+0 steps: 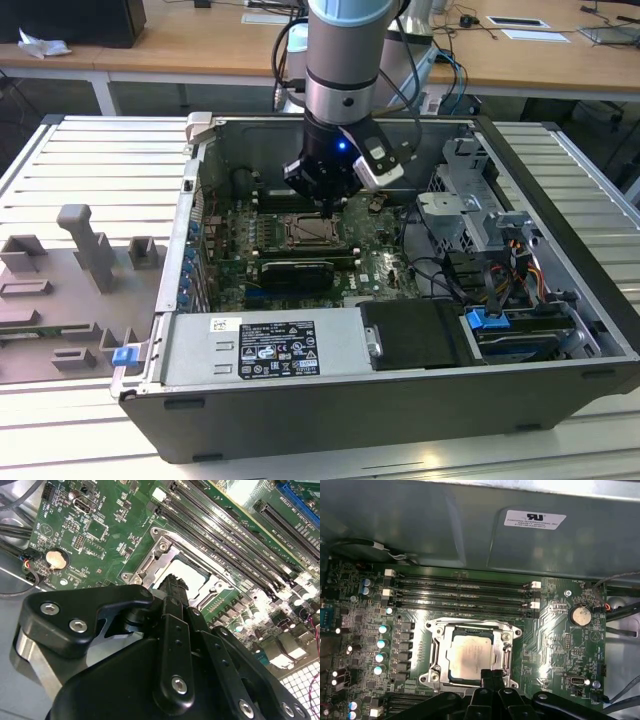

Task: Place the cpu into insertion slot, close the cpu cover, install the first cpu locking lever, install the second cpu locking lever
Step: 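Install the second cpu locking lever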

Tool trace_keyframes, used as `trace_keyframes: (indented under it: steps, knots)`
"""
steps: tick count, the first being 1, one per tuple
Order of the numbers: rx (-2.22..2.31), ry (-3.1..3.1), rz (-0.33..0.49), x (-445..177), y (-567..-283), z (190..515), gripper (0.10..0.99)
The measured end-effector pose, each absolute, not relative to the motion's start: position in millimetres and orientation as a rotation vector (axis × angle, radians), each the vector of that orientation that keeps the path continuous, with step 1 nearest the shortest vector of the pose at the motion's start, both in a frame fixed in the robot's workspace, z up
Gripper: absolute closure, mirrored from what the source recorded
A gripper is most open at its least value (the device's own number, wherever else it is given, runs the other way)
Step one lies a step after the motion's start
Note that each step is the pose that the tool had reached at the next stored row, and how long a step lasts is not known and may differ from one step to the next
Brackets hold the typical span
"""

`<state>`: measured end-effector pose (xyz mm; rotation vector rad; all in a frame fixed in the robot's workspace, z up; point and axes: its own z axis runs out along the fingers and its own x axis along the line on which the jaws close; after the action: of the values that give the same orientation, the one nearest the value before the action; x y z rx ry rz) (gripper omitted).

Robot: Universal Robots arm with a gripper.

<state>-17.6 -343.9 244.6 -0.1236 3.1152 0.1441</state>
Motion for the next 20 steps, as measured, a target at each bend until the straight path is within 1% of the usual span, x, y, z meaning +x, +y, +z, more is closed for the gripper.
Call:
trace_keyframes:
  steps: [10,20]
  knots:
    - [-0.124,3.115,0.144,-18,-349,245,0.98]
    - [-0.124,3.115,0.144,-18,-360,245,0.98]
